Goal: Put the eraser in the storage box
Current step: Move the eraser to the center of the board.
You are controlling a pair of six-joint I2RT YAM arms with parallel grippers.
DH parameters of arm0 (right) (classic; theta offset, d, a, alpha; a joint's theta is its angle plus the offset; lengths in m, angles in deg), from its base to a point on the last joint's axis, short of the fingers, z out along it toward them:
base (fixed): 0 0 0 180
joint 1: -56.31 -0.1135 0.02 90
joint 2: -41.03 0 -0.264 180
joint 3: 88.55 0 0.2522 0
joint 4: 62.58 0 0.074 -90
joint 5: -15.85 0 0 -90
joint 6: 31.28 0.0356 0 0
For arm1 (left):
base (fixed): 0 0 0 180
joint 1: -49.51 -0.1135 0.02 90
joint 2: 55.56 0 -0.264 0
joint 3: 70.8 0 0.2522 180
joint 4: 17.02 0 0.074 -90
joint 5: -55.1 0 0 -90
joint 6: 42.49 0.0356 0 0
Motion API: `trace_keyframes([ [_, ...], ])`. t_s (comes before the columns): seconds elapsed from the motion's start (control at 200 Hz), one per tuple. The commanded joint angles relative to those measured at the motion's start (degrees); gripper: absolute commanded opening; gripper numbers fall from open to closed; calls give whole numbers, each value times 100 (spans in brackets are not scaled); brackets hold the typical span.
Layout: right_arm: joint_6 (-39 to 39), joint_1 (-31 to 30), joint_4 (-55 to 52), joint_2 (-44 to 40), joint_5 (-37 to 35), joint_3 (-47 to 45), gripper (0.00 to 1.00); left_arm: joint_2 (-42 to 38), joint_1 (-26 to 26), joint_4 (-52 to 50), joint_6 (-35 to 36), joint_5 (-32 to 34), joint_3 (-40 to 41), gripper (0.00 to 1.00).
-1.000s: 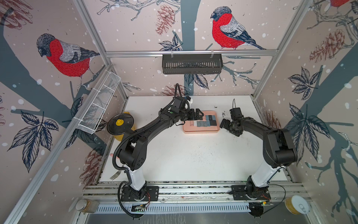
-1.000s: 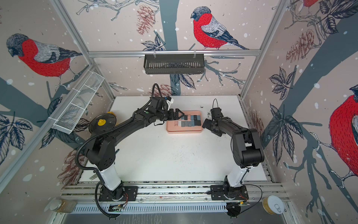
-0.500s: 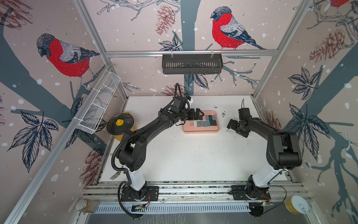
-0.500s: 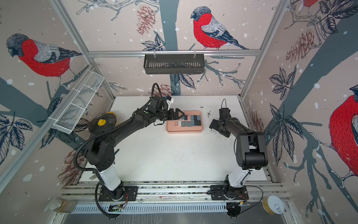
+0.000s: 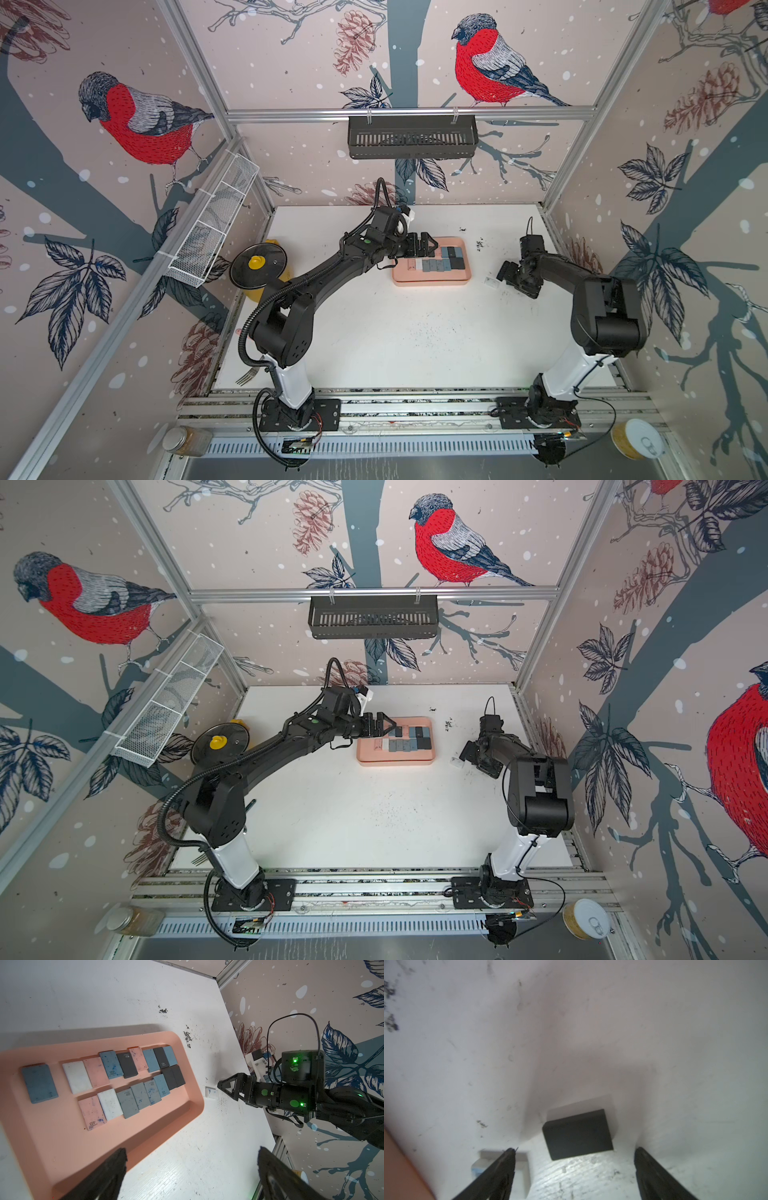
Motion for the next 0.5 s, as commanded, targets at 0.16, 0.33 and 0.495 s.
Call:
trace_keyframes([
  [0.16, -2, -112, 112, 390, 102, 244, 89, 21, 7, 79, 63, -66, -47, 98],
  [0.33, 183, -548, 282, 337, 321, 278, 90, 32, 12, 47, 83, -51, -63, 98],
  [0.495, 329, -669, 8, 394, 240, 736, 88, 50, 9, 43, 83, -72, -77, 98],
])
